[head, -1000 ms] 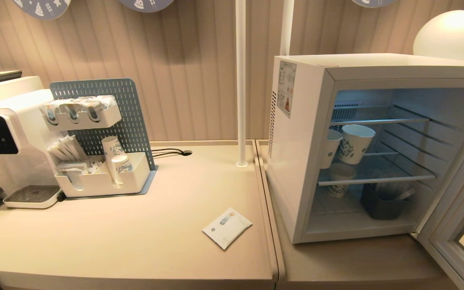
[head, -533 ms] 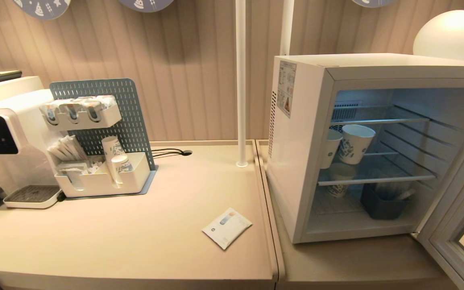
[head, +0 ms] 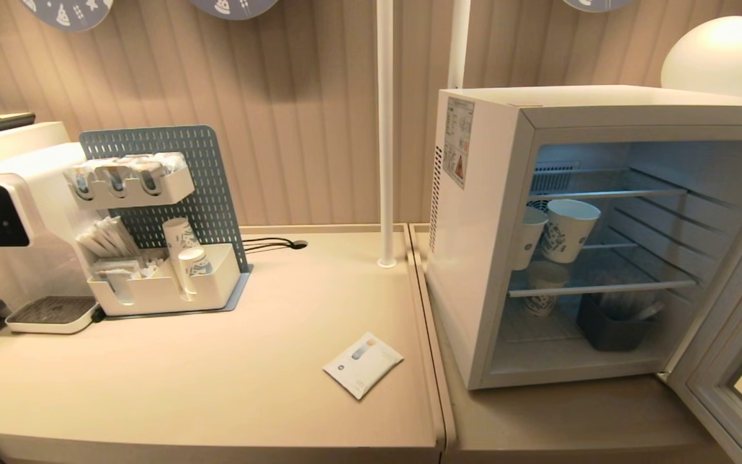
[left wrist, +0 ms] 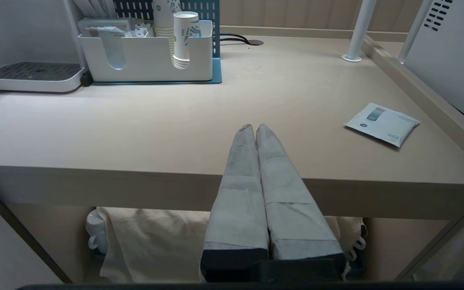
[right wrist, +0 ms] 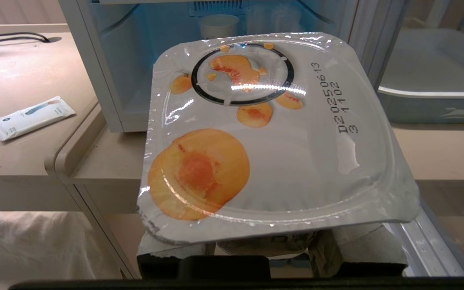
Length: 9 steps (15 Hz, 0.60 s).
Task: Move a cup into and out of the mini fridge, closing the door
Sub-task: Place the yoghurt on the freezer
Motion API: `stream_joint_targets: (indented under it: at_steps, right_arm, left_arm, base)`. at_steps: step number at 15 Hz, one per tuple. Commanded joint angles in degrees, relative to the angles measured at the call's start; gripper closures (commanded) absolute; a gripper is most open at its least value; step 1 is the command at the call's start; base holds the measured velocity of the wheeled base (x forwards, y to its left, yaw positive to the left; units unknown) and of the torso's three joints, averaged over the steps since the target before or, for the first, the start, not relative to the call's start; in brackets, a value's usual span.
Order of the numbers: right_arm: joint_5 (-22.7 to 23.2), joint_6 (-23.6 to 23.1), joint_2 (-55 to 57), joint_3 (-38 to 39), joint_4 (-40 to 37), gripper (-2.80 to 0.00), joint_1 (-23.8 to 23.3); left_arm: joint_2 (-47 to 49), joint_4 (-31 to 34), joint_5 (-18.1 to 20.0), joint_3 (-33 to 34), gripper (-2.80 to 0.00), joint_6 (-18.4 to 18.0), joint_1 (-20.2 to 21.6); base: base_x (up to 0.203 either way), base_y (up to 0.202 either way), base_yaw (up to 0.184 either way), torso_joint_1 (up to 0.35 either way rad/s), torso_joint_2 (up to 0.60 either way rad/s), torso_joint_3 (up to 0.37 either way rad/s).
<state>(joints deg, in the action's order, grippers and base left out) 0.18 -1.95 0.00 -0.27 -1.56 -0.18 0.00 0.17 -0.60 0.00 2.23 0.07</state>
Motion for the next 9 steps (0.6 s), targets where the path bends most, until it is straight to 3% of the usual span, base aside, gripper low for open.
stream_joint_targets:
  at_steps: [1,5,9]
  right_arm:
    - [-0.01,0.02,0.09,-0.17,-0.37,0.00,0.01]
    - [-0.01,0.37,0.09,-0.17,-0.37,0.00,0.01]
    - [-0.01,0.37,0.09,-0.17,-0.37,0.00,0.01]
  left_arm:
    - [0.09,0.00,-0.02,0.09,0.00,0.05,0.01]
    - [0.09,0.00,-0.02,0.09,0.00,0.05,0.01]
    - [0.09,0.00,-0.02,0.09,0.00,0.05,0.01]
  base:
    - [0.000,0.000,0.000,0.000,0.00,0.000]
    - [0.000,0.000,0.000,0.000,0.00,0.000]
    - [0.077,0.000,0.002,0.014,0.00,-0.002]
